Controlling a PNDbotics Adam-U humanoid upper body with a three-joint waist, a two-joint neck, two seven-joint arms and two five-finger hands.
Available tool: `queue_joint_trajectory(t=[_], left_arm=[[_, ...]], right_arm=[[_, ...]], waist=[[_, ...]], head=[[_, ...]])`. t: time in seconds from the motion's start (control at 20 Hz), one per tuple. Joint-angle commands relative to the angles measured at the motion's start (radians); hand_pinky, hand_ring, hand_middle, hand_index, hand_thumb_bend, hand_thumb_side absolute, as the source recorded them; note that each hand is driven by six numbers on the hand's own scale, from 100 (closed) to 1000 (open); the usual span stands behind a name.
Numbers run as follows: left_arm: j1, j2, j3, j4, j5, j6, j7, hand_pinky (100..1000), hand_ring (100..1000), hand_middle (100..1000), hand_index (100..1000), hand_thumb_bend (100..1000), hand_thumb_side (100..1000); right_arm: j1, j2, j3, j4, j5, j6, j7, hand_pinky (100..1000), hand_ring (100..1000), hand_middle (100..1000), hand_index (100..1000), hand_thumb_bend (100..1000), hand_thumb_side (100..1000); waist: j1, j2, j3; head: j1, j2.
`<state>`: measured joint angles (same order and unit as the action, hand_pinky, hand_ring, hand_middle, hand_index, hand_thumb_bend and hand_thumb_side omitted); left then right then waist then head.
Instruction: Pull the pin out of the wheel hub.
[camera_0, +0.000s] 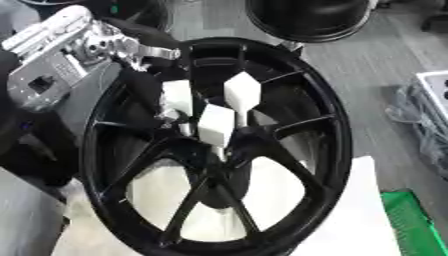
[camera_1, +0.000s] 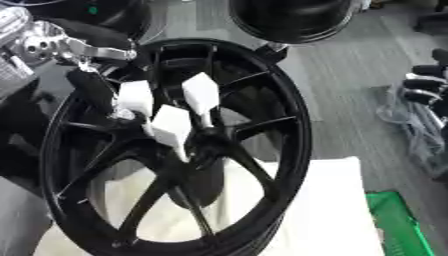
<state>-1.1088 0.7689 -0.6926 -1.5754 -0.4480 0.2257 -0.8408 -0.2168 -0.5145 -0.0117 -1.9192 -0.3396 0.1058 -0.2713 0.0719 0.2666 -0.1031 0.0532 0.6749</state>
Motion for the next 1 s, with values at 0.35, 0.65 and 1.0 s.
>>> queue_joint_trajectory(t=[0.35, 0.65, 1.0], left_arm=[[0.005, 0.073, 0.031, -0.071, 0.002, 0.015, -0.034, 819, 784, 713, 595, 320, 214], [0.005, 0.072, 0.030, -0.081, 0.002, 0.018, -0.034, 766, 743, 621, 468, 270, 177], [0.002, 0.075, 0.034, -0.110, -0.033, -0.020, -0.005, 753, 727, 593, 414, 369, 187]], right_arm=[[-0.005, -0.026, -0.005, -0.010, 0.008, 0.000, 0.003, 719, 711, 692, 857, 100, 715], [-0.003, -0.026, -0.006, -0.009, 0.009, 0.000, 0.001, 719, 711, 693, 857, 100, 718], [-0.002, -0.027, -0.006, -0.010, 0.008, 0.001, -0.001, 719, 711, 693, 857, 100, 718]], waist=[[-0.003, -0.017, 0.004], [-0.004, -0.016, 0.005], [-0.003, -0.018, 0.007]], head=[[0.009, -0.007], [0.011, -0.006], [0.011, -0.007]])
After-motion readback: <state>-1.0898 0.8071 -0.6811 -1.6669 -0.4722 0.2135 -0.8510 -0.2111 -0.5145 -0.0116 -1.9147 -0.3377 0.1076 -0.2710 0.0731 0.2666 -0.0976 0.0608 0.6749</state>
